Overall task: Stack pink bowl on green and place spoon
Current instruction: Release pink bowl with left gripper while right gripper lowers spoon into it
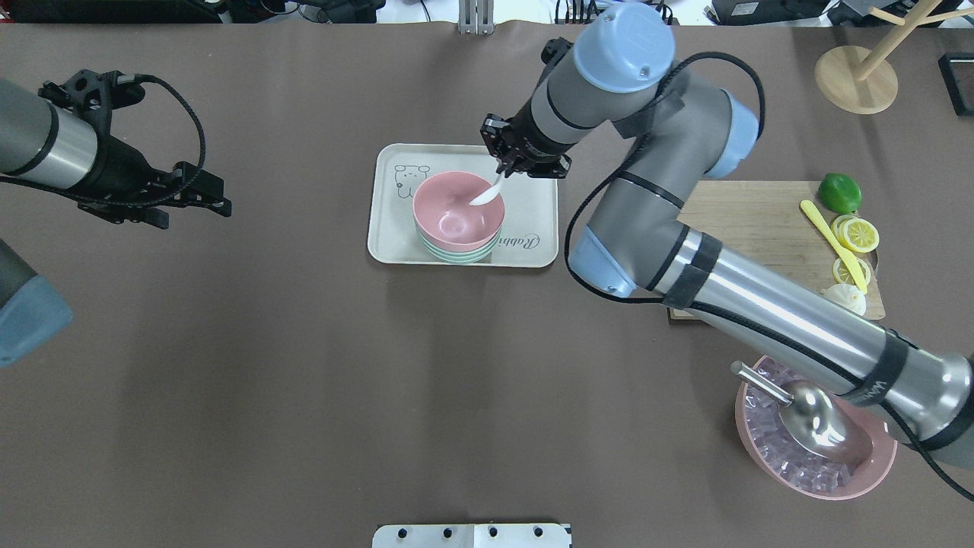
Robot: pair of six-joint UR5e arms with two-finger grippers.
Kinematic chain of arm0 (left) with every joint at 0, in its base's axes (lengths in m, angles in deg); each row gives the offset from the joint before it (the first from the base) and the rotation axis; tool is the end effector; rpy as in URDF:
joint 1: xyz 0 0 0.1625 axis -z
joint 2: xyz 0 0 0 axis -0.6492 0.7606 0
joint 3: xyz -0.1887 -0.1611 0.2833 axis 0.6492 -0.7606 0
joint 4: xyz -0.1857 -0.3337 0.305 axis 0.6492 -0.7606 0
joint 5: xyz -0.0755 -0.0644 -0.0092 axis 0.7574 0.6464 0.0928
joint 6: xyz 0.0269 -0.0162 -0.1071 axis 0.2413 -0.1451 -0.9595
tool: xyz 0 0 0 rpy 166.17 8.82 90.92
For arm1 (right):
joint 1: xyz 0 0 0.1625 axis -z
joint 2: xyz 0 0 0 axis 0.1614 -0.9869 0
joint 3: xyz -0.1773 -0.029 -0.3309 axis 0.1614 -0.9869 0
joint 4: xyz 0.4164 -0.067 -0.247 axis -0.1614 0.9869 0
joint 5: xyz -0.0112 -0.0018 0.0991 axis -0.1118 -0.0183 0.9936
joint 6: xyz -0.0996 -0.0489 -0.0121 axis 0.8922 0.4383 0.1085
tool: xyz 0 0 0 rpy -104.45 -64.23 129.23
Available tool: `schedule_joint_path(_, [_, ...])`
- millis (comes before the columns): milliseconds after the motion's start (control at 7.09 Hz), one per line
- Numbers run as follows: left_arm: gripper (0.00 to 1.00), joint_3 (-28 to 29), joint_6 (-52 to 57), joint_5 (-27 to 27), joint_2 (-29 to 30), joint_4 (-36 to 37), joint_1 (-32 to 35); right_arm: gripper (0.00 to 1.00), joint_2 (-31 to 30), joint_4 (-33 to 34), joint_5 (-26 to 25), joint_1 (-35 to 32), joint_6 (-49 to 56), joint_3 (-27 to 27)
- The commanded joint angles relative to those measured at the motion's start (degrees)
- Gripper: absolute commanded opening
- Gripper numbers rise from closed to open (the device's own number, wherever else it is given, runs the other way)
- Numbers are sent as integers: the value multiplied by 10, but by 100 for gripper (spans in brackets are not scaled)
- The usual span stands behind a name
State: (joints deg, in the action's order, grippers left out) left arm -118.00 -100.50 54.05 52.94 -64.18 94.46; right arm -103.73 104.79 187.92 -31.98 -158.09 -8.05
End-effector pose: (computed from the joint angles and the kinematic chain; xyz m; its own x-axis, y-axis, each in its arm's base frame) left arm 0.3066 -0.5300 0.2665 0.4988 -0.0770 -0.8633 0.1393 0.9902 -0.0078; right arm -0.5399 -0.5891 0.1001 0.3693 0.3507 0.8606 -0.3358 0.9139 -0.2283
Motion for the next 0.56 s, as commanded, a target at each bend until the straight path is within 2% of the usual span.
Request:
schedule_joint_path(0, [98,1,8,38,-17,0,17,0,38,-2,-31,21,-26,-31])
schedule_joint_path(141, [98,0,8,37,-16,-1,17,99,36,-5,-33,24,-23,-27])
schedule_joint_path(282, [98,-1,8,36,-17,0,19,100,19,-2,-28,23,-21,1])
schedule_joint_path(423, [98,-7,8,38,-37,0,36,100,-42,-1,-15,9,-12,66])
